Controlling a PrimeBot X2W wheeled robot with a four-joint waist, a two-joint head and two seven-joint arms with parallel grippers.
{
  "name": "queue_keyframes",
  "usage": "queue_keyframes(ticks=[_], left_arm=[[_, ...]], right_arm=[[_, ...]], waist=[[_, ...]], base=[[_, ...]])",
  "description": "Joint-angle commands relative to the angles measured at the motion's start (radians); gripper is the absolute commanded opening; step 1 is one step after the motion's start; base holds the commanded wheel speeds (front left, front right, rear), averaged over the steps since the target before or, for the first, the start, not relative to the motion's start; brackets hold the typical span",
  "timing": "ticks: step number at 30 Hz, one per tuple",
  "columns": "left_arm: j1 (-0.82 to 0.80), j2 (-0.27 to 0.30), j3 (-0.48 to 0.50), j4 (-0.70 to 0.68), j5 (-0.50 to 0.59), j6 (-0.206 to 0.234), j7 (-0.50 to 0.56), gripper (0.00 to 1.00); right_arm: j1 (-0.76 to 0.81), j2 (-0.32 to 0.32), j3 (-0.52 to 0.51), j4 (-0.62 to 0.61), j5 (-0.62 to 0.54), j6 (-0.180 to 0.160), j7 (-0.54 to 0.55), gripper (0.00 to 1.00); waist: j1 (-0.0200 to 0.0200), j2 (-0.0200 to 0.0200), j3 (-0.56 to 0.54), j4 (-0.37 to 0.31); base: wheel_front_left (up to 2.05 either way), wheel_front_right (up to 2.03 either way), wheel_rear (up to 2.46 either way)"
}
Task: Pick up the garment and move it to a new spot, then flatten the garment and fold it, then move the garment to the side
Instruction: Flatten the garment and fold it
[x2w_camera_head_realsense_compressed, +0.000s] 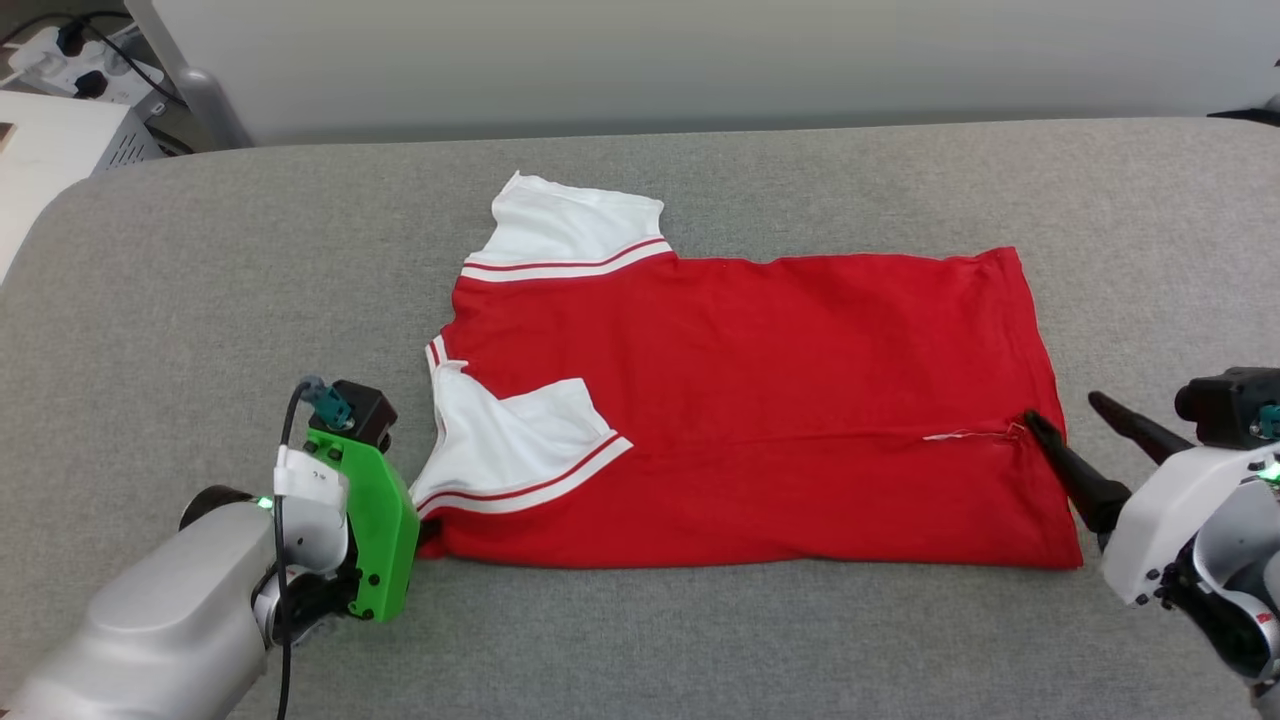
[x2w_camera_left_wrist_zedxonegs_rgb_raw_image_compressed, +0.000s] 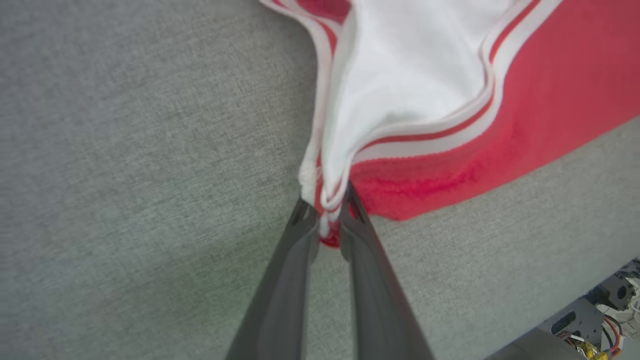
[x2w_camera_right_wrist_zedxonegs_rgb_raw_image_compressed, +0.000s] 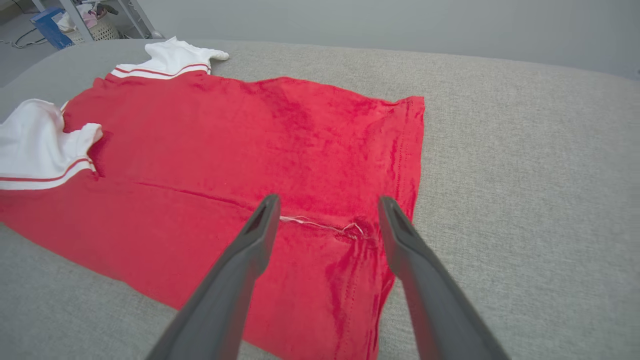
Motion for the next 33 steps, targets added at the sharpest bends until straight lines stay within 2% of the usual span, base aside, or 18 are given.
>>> queue_keyframes(ticks=[1, 5, 12, 16, 22, 33], left_arm=[[-0.016, 0.009, -0.001, -0.013, 0.014, -0.003, -0.022, 0.0], [-0.03, 0.028, -0.003, -0.053, 0.028, -0.003, -0.064, 0.0], [-0.032, 0.046, -0.002, -0.096, 0.044, -0.002, -0.101, 0.0], [-0.034, 0.048, -0.006, -0.115, 0.054, 0.005, -0.106, 0.0], [-0.039, 0.048, -0.007, -0.132, 0.065, 0.012, -0.116, 0.0], [-0.014, 0.044, -0.013, -0.139, 0.057, 0.019, -0.125, 0.0]], right_arm=[[-0.015, -0.02, -0.012, -0.014, -0.01, -0.001, 0.019, 1.0], [-0.016, -0.076, -0.023, -0.059, -0.02, -0.001, 0.123, 1.0], [0.001, -0.177, 0.0, -0.131, 0.061, -0.001, 0.41, 1.0], [0.001, -0.187, -0.005, -0.117, 0.087, -0.001, 0.513, 1.0], [-0.016, -0.148, 0.016, -0.046, 0.088, -0.001, 0.545, 1.0], [-0.028, -0.058, 0.127, 0.15, 0.076, -0.001, 0.485, 1.0]], waist=[[0.0, 0.0, -0.006, 0.005], [0.0, 0.0, -0.011, 0.011], [0.0, 0.0, -0.007, 0.012], [0.0, 0.0, 0.002, 0.016], [0.0, 0.0, 0.027, 0.03], [0.0, 0.0, 0.067, 0.059]], base=[[0.0, 0.0, 0.0], [0.0, 0.0, 0.0], [0.0, 0.0, 0.0], [0.0, 0.0, 0.0], [0.0, 0.0, 0.0], [0.0, 0.0, 0.0]])
